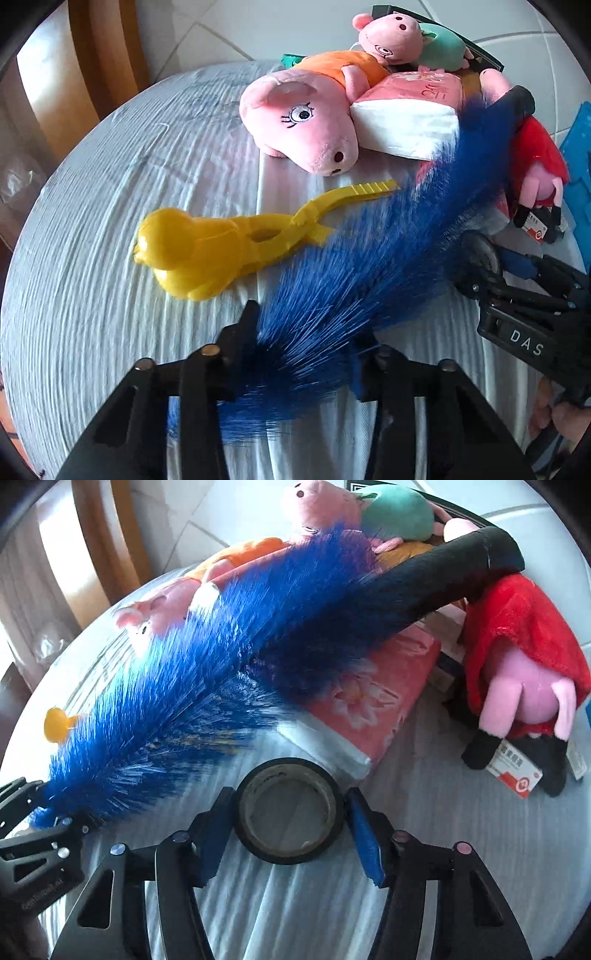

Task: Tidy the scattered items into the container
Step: 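Grasp the blue brush with the left tool while the right tool grasps the black tape roll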

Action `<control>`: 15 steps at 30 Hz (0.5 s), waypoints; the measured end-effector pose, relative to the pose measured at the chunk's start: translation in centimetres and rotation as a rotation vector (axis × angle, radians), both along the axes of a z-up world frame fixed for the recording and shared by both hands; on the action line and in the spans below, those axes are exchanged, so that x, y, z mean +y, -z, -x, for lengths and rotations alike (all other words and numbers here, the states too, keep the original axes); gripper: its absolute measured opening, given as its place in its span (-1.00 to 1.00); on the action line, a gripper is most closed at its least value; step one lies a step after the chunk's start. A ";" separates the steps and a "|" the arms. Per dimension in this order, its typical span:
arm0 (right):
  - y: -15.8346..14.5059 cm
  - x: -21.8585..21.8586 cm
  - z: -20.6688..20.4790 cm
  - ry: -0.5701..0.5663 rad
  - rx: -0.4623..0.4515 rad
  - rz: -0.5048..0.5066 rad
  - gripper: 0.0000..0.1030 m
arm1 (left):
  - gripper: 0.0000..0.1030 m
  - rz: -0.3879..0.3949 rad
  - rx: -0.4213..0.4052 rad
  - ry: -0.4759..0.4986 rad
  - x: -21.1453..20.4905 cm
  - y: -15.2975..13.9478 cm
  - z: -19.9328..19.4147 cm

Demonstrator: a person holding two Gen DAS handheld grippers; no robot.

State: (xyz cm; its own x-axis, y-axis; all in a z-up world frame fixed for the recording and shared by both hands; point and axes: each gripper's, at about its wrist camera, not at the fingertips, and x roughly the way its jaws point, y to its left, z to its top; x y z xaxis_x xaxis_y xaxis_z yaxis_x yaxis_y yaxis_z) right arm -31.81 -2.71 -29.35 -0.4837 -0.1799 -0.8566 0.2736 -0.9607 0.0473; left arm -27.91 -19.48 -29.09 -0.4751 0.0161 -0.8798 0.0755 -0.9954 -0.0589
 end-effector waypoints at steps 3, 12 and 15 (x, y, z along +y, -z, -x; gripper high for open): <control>-0.4 0.5 -0.7 -0.001 -0.021 0.014 0.13 | -0.37 -0.017 0.004 -0.001 0.4 -1.3 -0.7; -5.9 3.1 -5.5 -0.036 0.025 0.038 0.12 | -0.69 -0.068 0.055 0.005 2.6 -6.8 -3.4; -8.4 4.0 -6.9 -0.044 0.060 0.058 0.12 | -0.70 -0.068 0.082 0.003 3.1 -8.7 -4.5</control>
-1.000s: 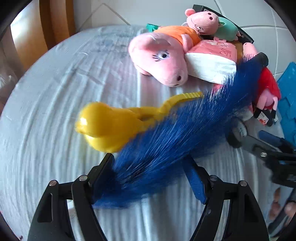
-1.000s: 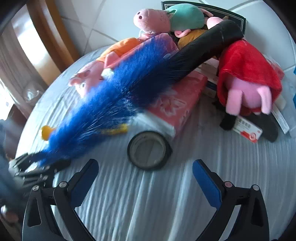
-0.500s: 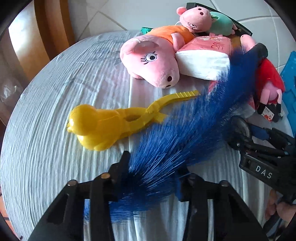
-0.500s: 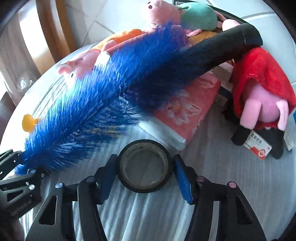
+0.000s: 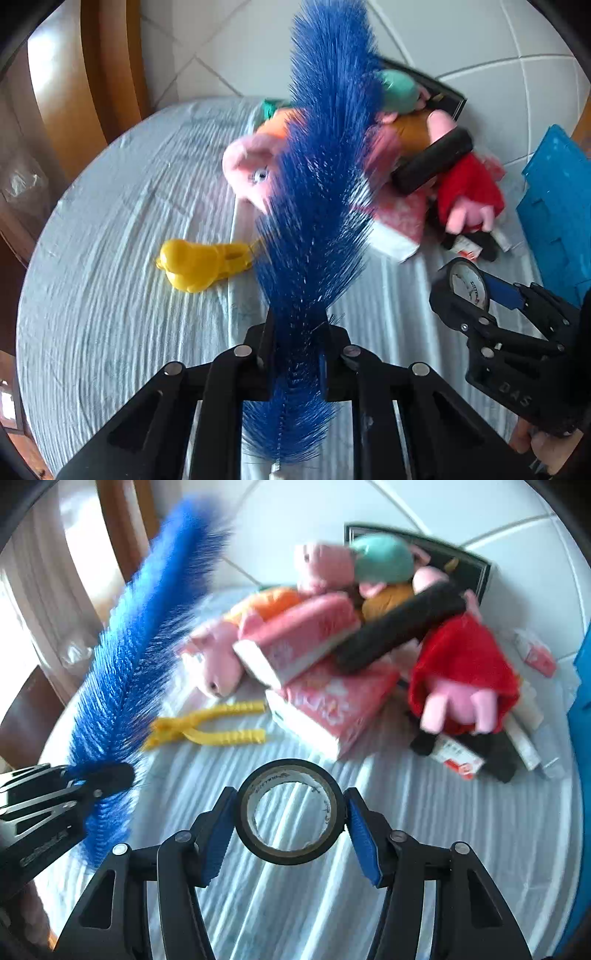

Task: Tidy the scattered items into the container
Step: 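Grasp the blue brush with the left tool while the right tool grasps the black tape roll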

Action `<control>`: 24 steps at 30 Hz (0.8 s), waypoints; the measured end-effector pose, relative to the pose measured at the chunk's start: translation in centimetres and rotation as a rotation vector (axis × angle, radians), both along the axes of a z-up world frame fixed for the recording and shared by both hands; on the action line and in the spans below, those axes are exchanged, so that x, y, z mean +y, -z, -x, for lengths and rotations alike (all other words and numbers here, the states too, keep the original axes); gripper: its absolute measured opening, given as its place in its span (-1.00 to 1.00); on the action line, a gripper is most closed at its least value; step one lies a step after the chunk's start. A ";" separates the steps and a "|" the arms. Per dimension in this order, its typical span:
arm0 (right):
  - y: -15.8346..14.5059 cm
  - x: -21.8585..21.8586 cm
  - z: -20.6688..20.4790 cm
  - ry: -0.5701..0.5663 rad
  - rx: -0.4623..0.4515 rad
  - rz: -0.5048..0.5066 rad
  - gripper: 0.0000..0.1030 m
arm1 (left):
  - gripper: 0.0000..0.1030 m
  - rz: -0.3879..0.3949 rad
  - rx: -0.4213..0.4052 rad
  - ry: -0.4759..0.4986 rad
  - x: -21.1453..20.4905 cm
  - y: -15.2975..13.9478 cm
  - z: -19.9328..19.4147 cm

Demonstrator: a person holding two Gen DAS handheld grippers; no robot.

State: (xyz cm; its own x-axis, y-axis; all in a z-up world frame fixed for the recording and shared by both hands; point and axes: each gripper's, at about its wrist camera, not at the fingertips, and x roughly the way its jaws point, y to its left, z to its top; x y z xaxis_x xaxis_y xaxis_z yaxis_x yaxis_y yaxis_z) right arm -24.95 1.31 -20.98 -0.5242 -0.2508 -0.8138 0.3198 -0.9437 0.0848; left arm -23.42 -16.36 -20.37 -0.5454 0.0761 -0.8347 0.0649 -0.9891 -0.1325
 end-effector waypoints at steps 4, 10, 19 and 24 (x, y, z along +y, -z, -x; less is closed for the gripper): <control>-3.7 -0.8 -1.0 -0.008 0.053 0.025 0.12 | -0.71 0.012 0.049 0.000 0.7 -3.1 -0.9; -8.3 -0.1 -2.0 -0.031 0.133 0.055 0.12 | -0.71 0.031 0.130 -0.009 2.6 -8.1 -3.1; -14.7 3.0 -5.1 -0.073 0.254 0.072 0.12 | -0.72 0.044 0.220 -0.025 5.8 -13.8 -6.2; -17.1 4.6 -6.9 -0.036 0.298 0.058 0.12 | -0.72 0.030 0.245 0.026 7.2 -15.6 -7.0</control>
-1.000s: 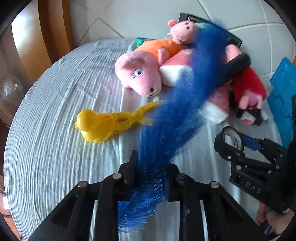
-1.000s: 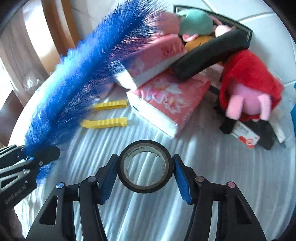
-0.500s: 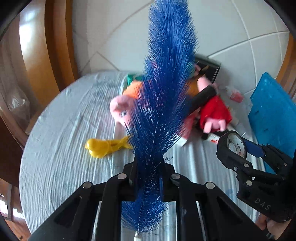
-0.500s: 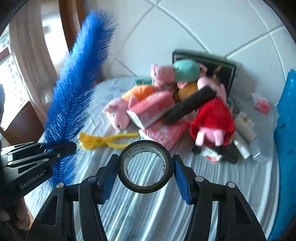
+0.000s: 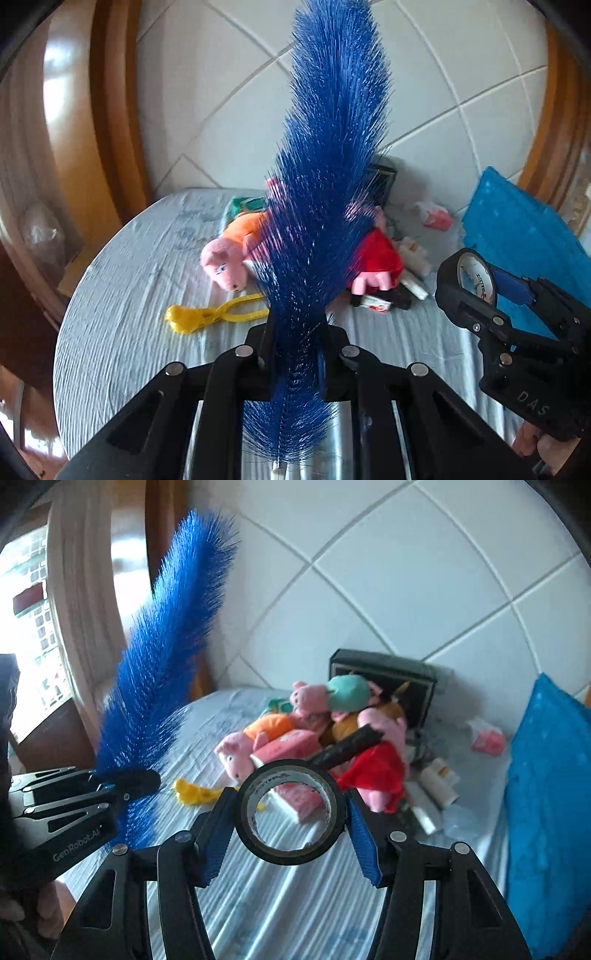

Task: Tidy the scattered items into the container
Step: 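Grasp the blue brush with the left tool while the right tool grasps the black tape roll, then carry the blue brush and tape roll over the blue crate with both tools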

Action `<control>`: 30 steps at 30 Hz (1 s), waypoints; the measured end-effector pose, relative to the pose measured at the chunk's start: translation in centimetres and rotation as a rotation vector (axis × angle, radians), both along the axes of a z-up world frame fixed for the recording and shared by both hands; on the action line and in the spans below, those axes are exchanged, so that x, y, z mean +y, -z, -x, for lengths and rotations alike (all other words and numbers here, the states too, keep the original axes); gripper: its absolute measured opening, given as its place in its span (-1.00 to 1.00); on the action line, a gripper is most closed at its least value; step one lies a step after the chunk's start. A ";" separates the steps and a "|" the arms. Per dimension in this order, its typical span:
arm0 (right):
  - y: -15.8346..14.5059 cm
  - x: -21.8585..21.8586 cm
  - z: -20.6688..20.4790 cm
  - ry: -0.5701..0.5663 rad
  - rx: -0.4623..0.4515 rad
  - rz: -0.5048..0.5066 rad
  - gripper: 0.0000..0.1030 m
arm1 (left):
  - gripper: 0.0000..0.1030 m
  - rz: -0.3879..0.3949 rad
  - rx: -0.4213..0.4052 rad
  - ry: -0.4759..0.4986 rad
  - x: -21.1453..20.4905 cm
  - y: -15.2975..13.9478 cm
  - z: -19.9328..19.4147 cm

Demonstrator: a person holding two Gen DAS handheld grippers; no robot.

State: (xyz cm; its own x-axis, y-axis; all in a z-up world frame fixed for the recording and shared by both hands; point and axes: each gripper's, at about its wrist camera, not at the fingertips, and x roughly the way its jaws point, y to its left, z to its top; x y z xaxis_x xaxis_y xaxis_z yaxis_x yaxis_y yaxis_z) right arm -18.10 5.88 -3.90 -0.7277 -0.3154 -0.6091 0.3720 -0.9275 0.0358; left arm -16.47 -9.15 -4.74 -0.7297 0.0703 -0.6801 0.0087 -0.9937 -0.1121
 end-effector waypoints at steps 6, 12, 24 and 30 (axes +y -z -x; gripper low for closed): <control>-2.8 1.7 -1.4 0.093 0.044 -0.030 0.12 | -0.72 -0.027 0.046 0.088 1.8 -2.0 -0.6; -5.9 4.3 -3.7 0.173 0.104 -0.055 0.12 | -0.72 -0.036 0.081 0.180 5.1 -4.1 -1.4; -12.3 15.7 -8.0 0.336 0.224 -0.062 0.12 | -0.72 -0.079 0.183 0.368 17.3 -11.6 -3.2; -15.0 26.8 -9.3 0.400 0.275 -0.066 0.12 | -0.72 -0.114 0.254 0.442 29.5 -16.7 -3.4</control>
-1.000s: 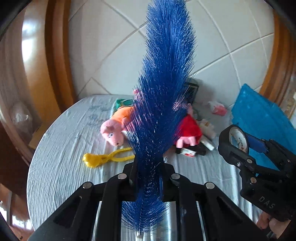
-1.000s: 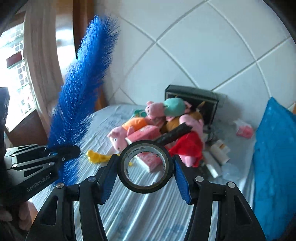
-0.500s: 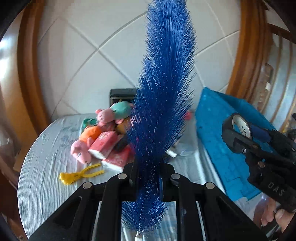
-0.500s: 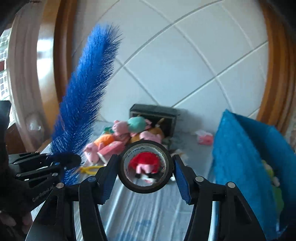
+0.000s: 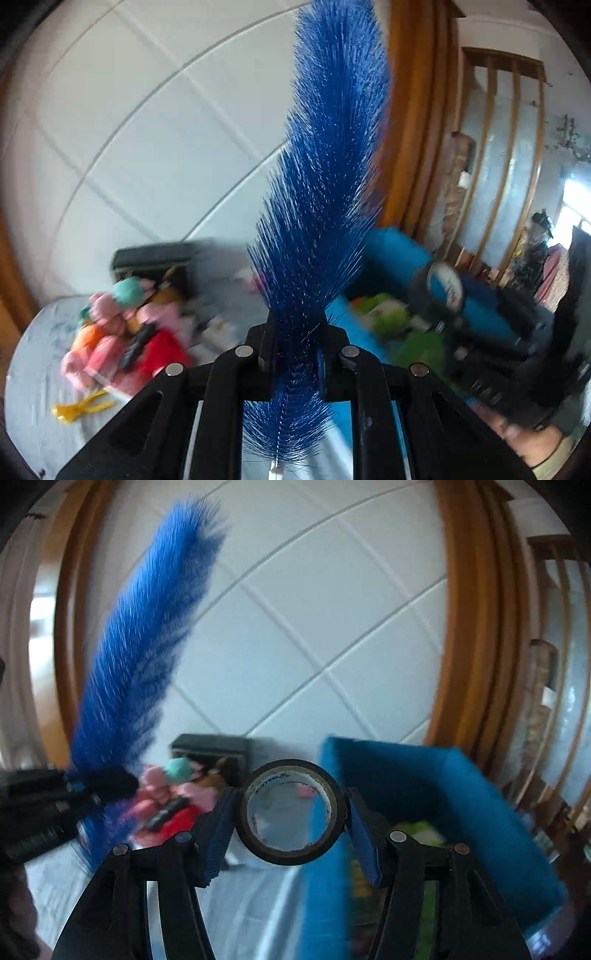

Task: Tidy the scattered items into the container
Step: 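Carry the blue brush and tape roll over the blue crate with both tools, then open both tools to drop the brush and tape roll into the crate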

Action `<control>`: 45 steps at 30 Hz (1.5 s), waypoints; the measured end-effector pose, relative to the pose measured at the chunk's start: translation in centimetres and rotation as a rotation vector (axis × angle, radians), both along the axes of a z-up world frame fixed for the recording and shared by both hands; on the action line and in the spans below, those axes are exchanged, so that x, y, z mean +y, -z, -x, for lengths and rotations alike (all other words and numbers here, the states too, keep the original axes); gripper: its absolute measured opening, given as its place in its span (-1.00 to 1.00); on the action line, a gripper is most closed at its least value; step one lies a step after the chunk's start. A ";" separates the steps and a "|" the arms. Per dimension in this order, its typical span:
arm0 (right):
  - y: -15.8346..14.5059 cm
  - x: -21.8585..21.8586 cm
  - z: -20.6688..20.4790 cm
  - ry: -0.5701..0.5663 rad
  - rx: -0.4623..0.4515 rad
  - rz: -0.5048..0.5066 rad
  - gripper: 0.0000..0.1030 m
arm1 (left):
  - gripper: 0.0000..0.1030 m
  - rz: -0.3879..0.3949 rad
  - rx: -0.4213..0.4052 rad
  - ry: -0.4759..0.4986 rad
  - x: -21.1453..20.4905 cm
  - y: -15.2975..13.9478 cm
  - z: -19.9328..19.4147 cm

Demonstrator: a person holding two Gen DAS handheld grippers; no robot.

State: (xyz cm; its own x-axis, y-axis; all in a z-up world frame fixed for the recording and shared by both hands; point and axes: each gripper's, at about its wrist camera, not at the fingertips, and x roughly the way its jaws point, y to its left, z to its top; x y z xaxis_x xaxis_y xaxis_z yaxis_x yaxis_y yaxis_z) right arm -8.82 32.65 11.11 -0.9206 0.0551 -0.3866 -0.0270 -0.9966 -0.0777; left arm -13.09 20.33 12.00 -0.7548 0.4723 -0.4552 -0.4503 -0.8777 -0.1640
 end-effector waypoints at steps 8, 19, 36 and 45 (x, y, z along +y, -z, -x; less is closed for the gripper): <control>-1.1 17.6 1.9 0.021 -0.030 -0.005 0.12 | -0.72 -0.045 -0.065 0.036 16.4 -3.5 2.8; 6.1 31.0 7.6 0.017 -0.269 0.070 0.12 | -0.72 0.163 -0.404 -0.055 27.8 9.2 9.7; 14.1 31.1 11.6 -0.125 -0.633 -0.005 0.12 | -0.31 0.374 -0.637 -0.112 29.0 19.0 9.9; 13.4 30.2 10.6 -0.131 -0.627 -0.039 0.67 | -0.24 0.342 -0.587 -0.090 29.0 17.2 8.3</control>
